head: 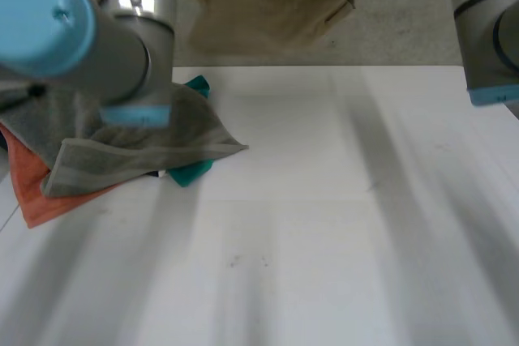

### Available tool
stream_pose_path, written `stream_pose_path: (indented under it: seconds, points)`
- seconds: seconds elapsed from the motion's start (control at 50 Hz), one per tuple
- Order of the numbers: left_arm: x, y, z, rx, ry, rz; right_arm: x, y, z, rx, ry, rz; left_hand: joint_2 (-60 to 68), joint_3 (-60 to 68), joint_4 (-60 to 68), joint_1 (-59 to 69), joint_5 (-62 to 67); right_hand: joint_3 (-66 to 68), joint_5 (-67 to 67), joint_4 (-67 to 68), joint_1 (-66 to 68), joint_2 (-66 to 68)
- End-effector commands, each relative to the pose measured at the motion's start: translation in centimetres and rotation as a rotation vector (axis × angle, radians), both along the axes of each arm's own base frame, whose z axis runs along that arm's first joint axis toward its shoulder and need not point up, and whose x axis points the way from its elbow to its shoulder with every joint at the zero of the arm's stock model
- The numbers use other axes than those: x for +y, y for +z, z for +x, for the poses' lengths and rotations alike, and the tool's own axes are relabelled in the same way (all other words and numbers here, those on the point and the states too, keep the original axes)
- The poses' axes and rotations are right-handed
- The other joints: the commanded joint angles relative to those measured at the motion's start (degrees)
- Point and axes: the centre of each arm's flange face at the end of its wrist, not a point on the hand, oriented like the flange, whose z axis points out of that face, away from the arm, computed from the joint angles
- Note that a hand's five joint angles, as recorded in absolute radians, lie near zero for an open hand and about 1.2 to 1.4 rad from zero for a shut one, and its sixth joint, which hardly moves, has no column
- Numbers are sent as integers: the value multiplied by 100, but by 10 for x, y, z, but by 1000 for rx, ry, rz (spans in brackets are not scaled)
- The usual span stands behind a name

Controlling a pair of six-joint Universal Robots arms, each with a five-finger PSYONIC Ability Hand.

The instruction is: Fold the laundry.

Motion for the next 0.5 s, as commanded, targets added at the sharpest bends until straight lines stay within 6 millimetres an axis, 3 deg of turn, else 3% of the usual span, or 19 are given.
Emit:
stream_pose_path:
  seconds: [0.02, 0.04, 0.06, 0.1, 0.12, 0.18, 0.24, 0.28, 0.38, 0.46, 0.5]
  points:
    - [28, -107, -7, -173, -41, 290, 8, -84, 4, 163, 68, 315, 1139, 1175, 1123, 1424, 1542, 1229, 1423, 1199, 2338, 1255]
    - [34, -126, -4, -200, -46, 343, 10, -96, 5, 187, 85, 358, 1139, 1175, 1123, 1424, 1542, 1229, 1423, 1199, 2338, 1255]
    - [37, -134, -3, -207, -46, 369, 14, -124, 6, 232, 109, 450, 1139, 1175, 1123, 1424, 1542, 1229, 1423, 1199, 2338, 1255]
    - [43, -149, 1, -222, -38, 423, 17, -151, 7, 276, 122, 539, 1139, 1175, 1123, 1424, 1542, 1229, 1423, 1199, 2338, 1255]
    - [49, -163, 5, -236, -26, 474, 23, -175, 7, 323, 132, 613, 1139, 1175, 1123, 1424, 1542, 1229, 1423, 1199, 2338, 1255]
    - [64, -186, 13, -284, -4, 578, 33, -205, 5, 414, 125, 711, 1139, 1175, 1123, 1424, 1542, 1229, 1423, 1199, 2338, 1255]
    - [87, -198, 16, -359, -15, 662, 38, -214, -1, 479, 104, 760, 1108, 1144, 1092, 1393, 1511, 1229, 1423, 1199, 2338, 1255]
    - [102, -198, 20, -406, -25, 710, 42, -219, -6, 509, 97, 806, 34, 71, 19, 320, 438, 1229, 1423, 1199, 2338, 1255]
    - [125, -179, 33, -475, -34, 770, 47, -225, -23, 532, 78, 916, -3376, -3339, -3392, -3091, -2973, 1229, 1423, 1199, 2338, 1255]
    - [130, -158, 38, -532, -31, 751, 59, -226, -32, 544, 88, 970, -4959, -4923, -4975, -4674, -4556, 1229, 1423, 1199, 2338, 1255]
    - [129, -150, 37, -561, -34, 717, 63, -227, -34, 551, 89, 978, -5150, -5113, -5165, -4864, -4747, 1229, 1423, 1199, 2338, 1255]
